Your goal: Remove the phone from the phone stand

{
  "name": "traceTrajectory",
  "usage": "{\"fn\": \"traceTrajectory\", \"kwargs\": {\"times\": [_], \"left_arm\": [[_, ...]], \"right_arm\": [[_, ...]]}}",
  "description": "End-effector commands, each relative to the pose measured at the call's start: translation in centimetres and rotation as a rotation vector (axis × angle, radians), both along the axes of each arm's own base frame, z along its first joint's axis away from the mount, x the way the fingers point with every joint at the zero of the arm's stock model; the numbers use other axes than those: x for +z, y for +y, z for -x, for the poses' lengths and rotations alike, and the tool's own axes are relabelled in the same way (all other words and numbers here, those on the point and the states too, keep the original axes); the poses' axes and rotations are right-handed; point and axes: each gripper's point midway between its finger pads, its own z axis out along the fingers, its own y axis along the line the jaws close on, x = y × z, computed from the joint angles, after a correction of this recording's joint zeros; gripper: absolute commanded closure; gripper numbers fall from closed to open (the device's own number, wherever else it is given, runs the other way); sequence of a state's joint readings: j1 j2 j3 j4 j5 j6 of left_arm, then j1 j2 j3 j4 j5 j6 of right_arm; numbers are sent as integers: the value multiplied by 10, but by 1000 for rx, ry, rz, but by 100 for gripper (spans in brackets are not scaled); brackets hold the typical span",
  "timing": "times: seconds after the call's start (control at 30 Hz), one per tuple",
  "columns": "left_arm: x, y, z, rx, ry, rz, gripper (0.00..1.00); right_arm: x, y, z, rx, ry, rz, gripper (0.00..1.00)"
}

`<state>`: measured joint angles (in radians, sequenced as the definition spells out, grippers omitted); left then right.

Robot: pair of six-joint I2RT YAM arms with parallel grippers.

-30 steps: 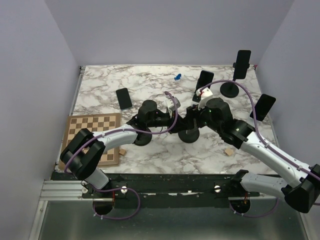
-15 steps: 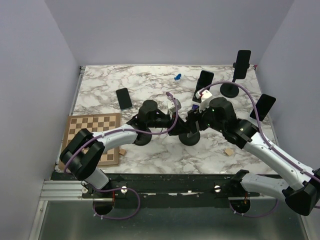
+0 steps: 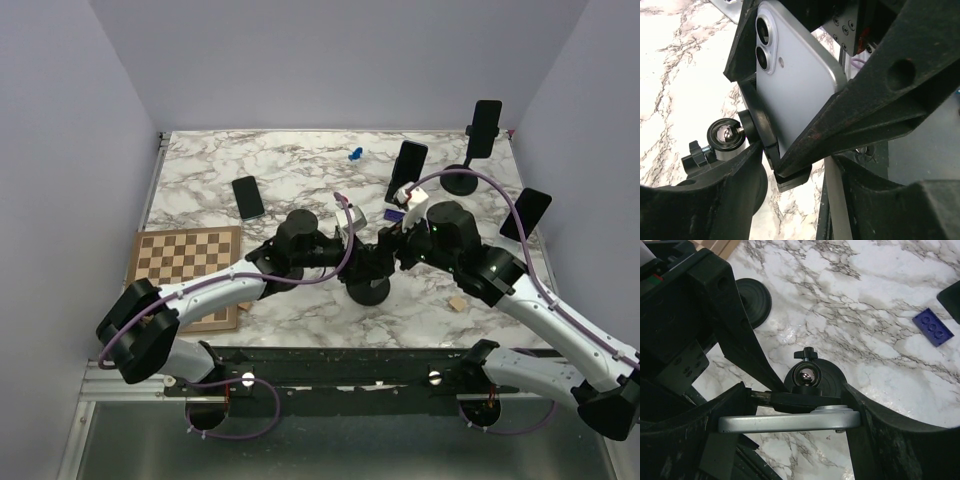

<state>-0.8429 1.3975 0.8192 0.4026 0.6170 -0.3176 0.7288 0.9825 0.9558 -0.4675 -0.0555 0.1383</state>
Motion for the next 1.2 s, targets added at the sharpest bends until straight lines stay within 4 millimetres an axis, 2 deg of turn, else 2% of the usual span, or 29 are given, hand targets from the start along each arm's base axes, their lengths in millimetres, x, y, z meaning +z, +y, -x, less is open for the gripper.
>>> {"fn": "traceTrajectory", "kwargs": {"times": [0.0, 0.2, 0.3, 0.43, 0.5, 0.57, 0.67, 0.73, 0.83, 0.9, 1.07, 1.17], "left_arm": [[19, 4, -1, 56, -65, 19, 39], [24, 17, 8, 73, -101, 23, 35], [18, 15, 11, 47, -98, 5, 42], [3, 9, 13, 1, -67, -28, 54], [-3, 7, 11, 9, -59, -39, 53], [-6, 6, 8, 22, -58, -39, 47], [-8, 4, 4, 34, -62, -35, 47], [-10, 2, 2, 33, -67, -39, 52], [-15, 2, 0, 28, -87, -49, 75], [-20, 5, 0, 10, -104, -42, 86], [-39, 6, 2, -93, -142, -88, 93], [-50, 3, 1, -150, -145, -133, 93]], "right_arm": [[36, 22, 15, 101, -50, -152, 99], [37, 18, 17, 86, -53, -160, 99], [33, 15, 13, 64, -53, -135, 99], [41, 14, 12, 51, -66, -153, 99], [43, 13, 9, 35, -73, -157, 99], [42, 15, 8, 36, -67, -156, 99], [41, 19, 8, 53, -58, -160, 99], [43, 20, 8, 55, -61, -166, 99], [48, 23, 13, 92, -67, -174, 99], [51, 27, 22, 157, -66, -180, 99], [52, 36, 46, 299, -32, -188, 99], [50, 38, 49, 319, -17, -187, 99]]}}
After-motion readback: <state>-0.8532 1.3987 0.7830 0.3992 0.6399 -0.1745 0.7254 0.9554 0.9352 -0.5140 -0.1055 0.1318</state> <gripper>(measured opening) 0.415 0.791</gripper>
